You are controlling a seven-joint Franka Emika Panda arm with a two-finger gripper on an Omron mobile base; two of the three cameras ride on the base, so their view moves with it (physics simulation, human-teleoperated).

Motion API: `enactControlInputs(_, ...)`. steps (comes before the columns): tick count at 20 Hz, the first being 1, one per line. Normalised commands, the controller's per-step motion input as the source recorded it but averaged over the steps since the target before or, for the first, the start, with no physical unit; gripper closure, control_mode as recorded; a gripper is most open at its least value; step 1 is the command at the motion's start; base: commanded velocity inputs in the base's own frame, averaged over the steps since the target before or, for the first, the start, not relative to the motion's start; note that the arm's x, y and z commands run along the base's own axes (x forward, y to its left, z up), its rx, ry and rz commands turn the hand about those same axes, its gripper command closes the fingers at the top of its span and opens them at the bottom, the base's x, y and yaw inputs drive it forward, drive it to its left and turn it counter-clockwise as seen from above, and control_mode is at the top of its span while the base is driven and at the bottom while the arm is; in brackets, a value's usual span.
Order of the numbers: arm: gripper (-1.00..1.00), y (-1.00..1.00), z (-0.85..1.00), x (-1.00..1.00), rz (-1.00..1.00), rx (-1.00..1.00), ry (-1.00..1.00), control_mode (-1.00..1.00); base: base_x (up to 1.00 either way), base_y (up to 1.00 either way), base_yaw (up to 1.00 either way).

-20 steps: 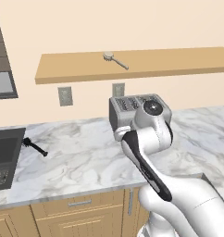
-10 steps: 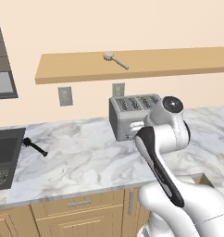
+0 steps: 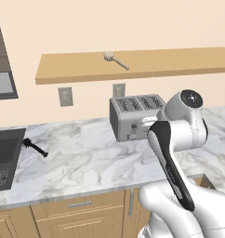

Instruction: Locate and retrieve the dish brush and dish brush from the cabinet. Place them next to the sink.

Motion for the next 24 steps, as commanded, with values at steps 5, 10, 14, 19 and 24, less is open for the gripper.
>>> enactControlInputs(5,-1.0,-0.16,0.25,-0.17,-0.04,0.0,-0.01,-1.0,0.0,0.0,0.0)
enactControlInputs(10,-1.0,-0.08,0.35,-0.19,0.0,0.0,-0.05,-1.0,0.0,0.0,0.0)
enactControlInputs(14,-1.0,-0.05,0.42,-0.22,0.0,0.0,-0.06,-1.0,0.0,0.0,0.0)
enactControlInputs(19,-1.0,-0.04,0.44,-0.21,0.0,0.0,-0.06,-1.0,0.0,0.0,0.0)
enactControlInputs(24,-1.0,-0.01,0.45,-0.17,0.0,0.0,-0.04,-1.0,0.0,0.0,0.0)
